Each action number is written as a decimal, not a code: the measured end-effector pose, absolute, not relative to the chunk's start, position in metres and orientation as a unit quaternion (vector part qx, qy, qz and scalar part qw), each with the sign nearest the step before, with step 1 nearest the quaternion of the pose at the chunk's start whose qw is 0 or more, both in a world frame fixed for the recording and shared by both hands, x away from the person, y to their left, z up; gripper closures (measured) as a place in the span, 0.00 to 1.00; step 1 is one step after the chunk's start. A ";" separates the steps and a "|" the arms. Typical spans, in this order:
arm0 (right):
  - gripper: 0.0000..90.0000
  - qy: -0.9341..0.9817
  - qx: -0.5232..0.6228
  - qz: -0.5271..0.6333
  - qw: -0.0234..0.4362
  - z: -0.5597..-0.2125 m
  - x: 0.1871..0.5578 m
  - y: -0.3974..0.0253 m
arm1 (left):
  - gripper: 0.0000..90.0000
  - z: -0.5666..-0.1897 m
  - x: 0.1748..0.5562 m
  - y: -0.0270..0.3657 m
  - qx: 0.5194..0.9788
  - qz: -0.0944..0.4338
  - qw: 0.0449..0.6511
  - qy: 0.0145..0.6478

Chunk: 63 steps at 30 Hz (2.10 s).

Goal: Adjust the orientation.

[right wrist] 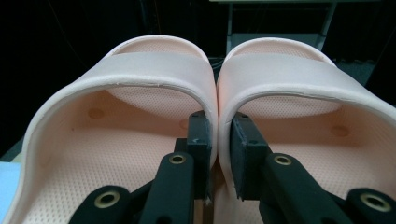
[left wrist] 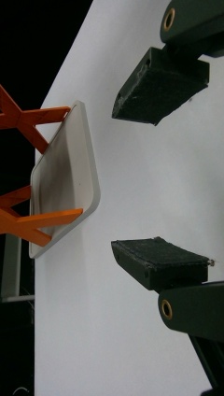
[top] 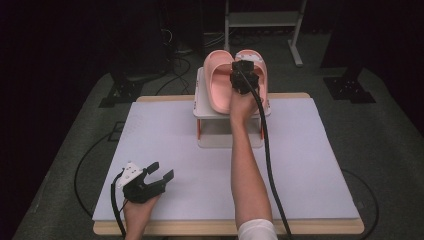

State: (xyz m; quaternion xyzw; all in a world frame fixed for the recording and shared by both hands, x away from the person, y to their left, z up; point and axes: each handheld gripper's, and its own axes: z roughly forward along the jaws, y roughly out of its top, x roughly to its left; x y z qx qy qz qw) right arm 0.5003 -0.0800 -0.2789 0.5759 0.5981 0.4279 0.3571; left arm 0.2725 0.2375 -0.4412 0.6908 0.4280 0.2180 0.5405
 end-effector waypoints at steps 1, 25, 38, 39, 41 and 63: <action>0.88 0.598 0.576 0.427 0.358 -0.279 0.502 -0.079 | 0.34 -0.441 0.272 0.237 0.691 0.218 0.541 0.428; 0.81 0.636 0.562 0.381 0.366 -0.284 0.509 -0.069 | 0.35 -0.439 0.271 0.238 0.685 0.219 0.547 0.429; 0.75 0.639 0.562 0.384 0.359 -0.283 0.508 -0.070 | 0.35 -0.439 0.270 0.238 0.685 0.220 0.546 0.430; 0.74 0.639 0.562 0.385 0.358 -0.283 0.508 -0.071 | 0.35 -0.439 0.270 0.238 0.685 0.220 0.546 0.429; 0.72 0.640 0.561 0.387 0.355 -0.283 0.508 -0.071 | 0.35 -0.439 0.270 0.238 0.685 0.219 0.546 0.430; 0.54 0.639 0.544 0.429 0.335 -0.277 0.489 -0.082 | 0.34 -0.439 0.270 0.234 0.686 0.220 0.547 0.426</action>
